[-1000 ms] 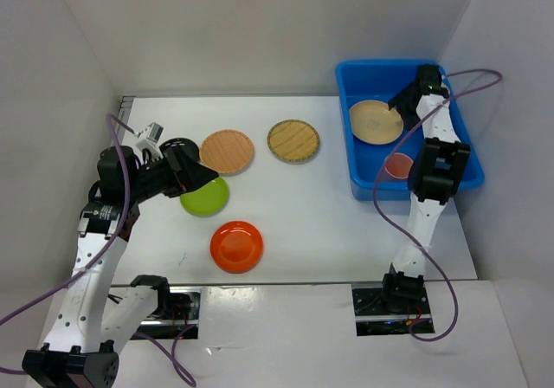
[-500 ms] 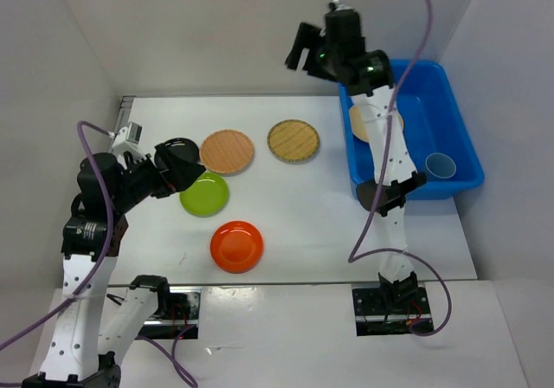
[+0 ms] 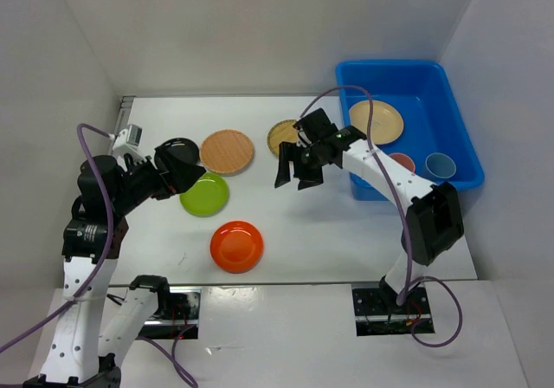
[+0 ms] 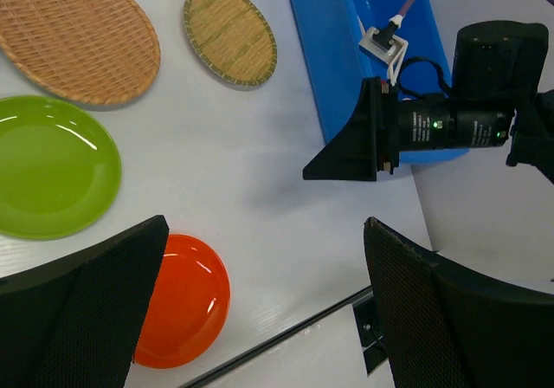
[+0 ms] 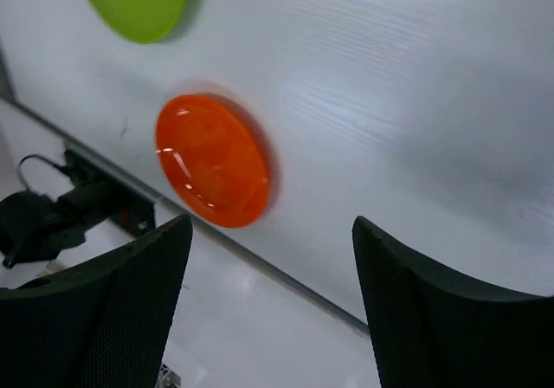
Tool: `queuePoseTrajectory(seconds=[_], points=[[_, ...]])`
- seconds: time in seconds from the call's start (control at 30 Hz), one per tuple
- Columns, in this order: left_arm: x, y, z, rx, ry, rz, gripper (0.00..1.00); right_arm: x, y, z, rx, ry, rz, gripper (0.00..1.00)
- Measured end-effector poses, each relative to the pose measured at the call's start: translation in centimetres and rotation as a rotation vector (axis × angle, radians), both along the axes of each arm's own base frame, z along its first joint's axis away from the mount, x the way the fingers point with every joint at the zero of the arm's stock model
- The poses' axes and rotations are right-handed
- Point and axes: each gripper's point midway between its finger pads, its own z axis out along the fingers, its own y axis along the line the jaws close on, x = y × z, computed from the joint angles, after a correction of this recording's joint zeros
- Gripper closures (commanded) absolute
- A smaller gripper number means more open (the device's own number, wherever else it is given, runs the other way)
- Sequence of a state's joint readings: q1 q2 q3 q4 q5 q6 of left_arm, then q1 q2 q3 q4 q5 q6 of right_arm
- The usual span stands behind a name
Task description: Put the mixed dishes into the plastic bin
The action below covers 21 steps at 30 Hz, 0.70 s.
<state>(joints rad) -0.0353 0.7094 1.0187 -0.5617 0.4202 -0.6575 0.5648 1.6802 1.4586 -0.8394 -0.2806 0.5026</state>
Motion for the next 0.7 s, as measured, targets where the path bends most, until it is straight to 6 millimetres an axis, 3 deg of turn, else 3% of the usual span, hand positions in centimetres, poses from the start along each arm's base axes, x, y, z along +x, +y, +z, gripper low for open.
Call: queuePoseTrajectory(seconds=[0.1, 0.2, 0.57, 0.7], points=[[0.0, -0.2, -0.3, -0.004, 0.004, -0.012, 0.0, -1.1, 2.4, -0.1, 0.129, -0.042, 0.1, 0.27], [0.1, -0.3, -0.7, -0.007, 0.015, -0.022, 0.0, -2.5, 4.2, -1.7, 0.218, -0.034, 0.204, 0.31], [0.0, -0.5, -1.0, -0.014, 0.023, -0.031, 0.0, -4.6, 7.8, -6.5, 0.339, -0.001, 0.382, 0.34], [0.1, -0.5, -0.9, -0.015, 0.014, -0.032, 0.0, -5.8, 9.5, -9.2, 0.352, 0.039, 0.438, 0.35]])
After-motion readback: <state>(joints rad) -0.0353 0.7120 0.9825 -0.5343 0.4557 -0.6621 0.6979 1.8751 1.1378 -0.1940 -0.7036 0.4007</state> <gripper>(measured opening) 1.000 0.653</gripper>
